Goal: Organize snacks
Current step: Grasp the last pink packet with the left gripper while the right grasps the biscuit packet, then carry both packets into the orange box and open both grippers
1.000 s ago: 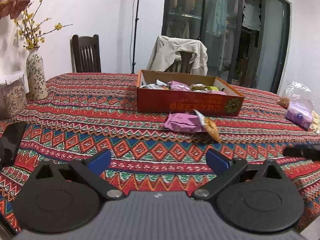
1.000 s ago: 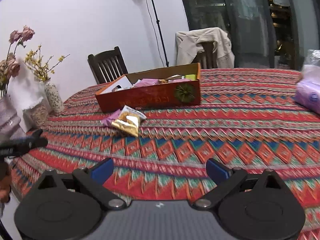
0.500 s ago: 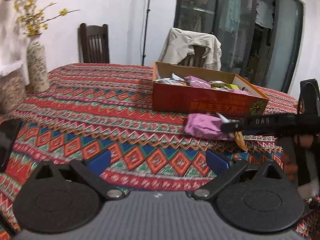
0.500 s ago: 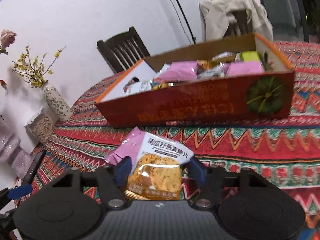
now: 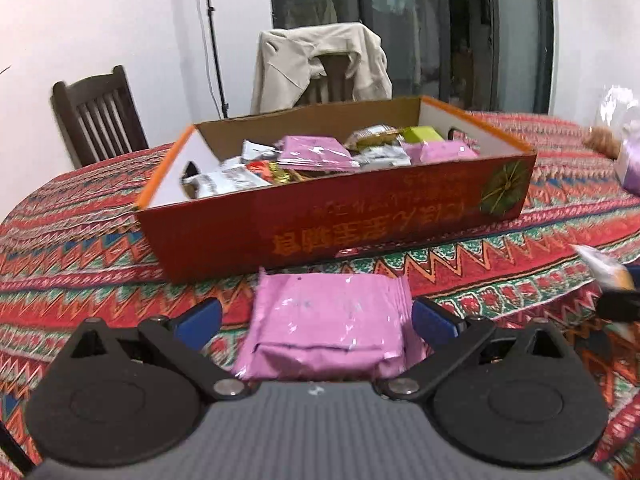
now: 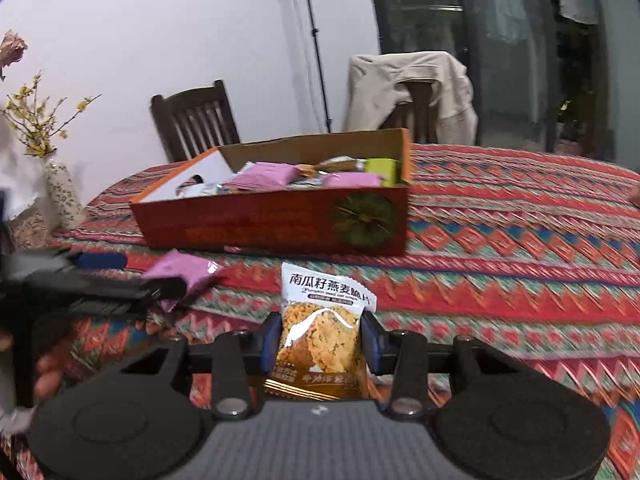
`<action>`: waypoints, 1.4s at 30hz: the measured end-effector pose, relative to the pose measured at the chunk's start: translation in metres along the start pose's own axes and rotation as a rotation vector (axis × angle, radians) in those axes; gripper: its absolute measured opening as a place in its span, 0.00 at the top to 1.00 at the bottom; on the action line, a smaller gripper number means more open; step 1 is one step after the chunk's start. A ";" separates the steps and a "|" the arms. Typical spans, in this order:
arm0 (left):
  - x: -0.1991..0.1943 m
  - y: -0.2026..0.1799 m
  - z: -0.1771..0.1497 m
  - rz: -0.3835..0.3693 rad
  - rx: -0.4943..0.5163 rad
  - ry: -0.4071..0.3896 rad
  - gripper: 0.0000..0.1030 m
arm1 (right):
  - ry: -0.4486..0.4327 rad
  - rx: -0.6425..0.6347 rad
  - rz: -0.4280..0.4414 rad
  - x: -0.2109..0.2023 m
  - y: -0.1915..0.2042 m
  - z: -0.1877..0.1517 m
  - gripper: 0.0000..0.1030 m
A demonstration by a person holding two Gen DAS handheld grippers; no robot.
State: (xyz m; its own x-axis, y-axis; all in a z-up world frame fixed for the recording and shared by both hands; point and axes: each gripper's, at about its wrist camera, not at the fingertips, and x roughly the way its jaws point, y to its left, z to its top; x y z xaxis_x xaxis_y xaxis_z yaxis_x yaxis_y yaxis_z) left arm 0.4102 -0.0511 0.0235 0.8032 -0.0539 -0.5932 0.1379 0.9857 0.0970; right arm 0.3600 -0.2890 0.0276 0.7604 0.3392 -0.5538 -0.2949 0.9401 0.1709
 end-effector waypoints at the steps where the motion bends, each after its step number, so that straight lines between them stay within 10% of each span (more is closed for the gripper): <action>1: 0.006 -0.001 0.001 0.000 -0.006 0.013 0.00 | 0.001 0.007 -0.004 -0.004 -0.004 -0.004 0.60; 3: 0.016 0.000 0.002 0.007 -0.043 0.043 0.02 | 0.004 0.018 -0.011 -0.010 -0.009 -0.013 0.60; 7: 0.007 -0.003 -0.003 -0.038 -0.054 0.037 0.42 | 0.009 0.025 -0.013 -0.017 -0.012 -0.024 0.60; 16: -0.081 -0.010 -0.027 -0.087 -0.132 0.012 0.80 | -0.027 -0.034 0.016 -0.040 0.005 -0.034 0.60; 42: -0.196 0.003 -0.059 -0.093 -0.181 -0.135 0.81 | -0.101 -0.121 0.110 -0.106 0.057 -0.045 0.60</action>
State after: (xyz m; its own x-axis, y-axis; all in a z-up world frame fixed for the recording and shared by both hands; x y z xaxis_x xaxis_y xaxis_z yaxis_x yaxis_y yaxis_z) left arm 0.2190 -0.0285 0.0930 0.8640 -0.1546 -0.4792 0.1187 0.9874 -0.1045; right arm 0.2367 -0.2726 0.0595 0.7722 0.4467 -0.4519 -0.4421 0.8885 0.1229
